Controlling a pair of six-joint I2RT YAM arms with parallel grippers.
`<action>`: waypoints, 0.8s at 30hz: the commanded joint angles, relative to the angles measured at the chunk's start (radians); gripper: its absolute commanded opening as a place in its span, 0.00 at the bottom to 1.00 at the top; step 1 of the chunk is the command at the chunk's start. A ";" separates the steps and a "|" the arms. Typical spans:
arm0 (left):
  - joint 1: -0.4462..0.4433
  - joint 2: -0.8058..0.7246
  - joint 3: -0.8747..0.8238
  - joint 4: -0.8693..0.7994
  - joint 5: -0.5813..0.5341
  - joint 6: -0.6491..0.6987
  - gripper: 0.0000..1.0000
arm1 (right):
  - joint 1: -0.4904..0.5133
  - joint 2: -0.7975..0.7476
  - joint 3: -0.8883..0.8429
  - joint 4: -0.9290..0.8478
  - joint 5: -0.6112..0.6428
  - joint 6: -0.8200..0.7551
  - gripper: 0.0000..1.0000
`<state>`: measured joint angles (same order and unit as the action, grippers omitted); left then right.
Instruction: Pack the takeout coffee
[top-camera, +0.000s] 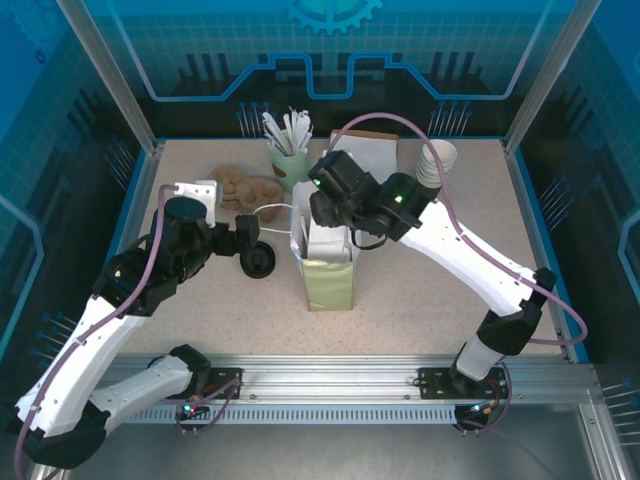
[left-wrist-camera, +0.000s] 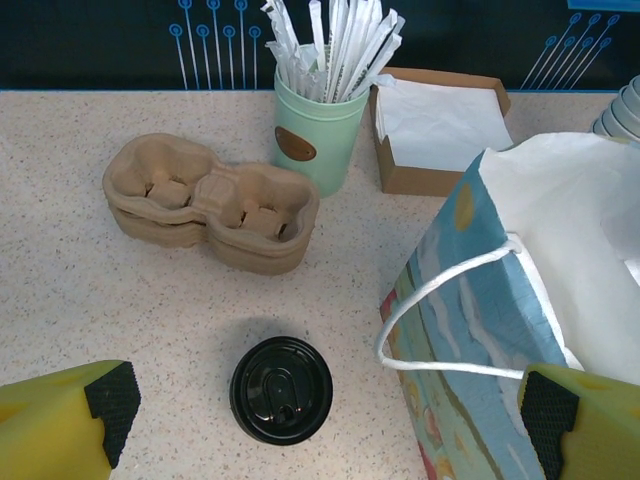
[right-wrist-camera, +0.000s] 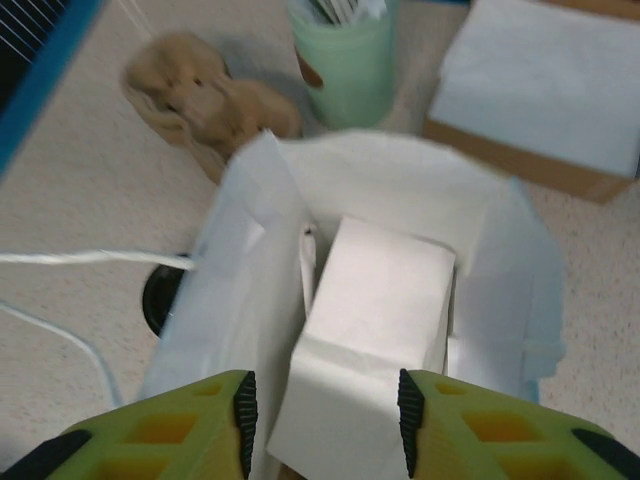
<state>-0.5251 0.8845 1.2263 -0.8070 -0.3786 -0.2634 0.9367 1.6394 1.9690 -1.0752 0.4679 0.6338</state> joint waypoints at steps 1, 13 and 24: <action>0.010 0.012 0.041 0.052 -0.023 0.011 0.99 | -0.016 -0.029 0.063 0.004 0.008 -0.073 0.44; 0.119 0.039 0.015 0.278 -0.022 0.098 0.99 | -0.093 -0.261 -0.126 0.161 0.166 -0.244 0.48; 0.272 -0.050 -0.378 0.766 -0.051 0.119 0.99 | -0.472 -0.723 -0.856 0.530 0.116 -0.316 0.79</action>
<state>-0.2680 0.8444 0.9333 -0.2684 -0.3931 -0.1772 0.5419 0.9764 1.2381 -0.6991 0.6201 0.3531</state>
